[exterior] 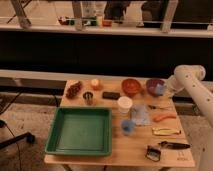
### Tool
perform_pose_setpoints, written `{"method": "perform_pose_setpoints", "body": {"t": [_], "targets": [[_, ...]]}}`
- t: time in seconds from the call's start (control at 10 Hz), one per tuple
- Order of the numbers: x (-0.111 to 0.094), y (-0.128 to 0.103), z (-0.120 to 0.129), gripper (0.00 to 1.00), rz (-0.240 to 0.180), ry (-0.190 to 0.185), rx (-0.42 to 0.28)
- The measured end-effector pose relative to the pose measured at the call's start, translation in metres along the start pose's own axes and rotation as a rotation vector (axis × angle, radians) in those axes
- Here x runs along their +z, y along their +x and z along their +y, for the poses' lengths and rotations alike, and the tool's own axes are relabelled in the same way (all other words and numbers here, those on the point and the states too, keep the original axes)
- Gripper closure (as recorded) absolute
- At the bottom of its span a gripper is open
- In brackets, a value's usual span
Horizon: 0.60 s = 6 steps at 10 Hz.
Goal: Wipe purple bowl with sponge
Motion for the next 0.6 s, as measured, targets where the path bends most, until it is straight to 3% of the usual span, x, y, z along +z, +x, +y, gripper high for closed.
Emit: {"method": "perform_pose_setpoints", "body": {"t": [0.2,0.6], "targets": [[0.01,0.01,-0.013,1.0,0.008,0.009,0.024],[0.019,0.007,-0.035,1.0,0.023,0.035,0.024]]}}
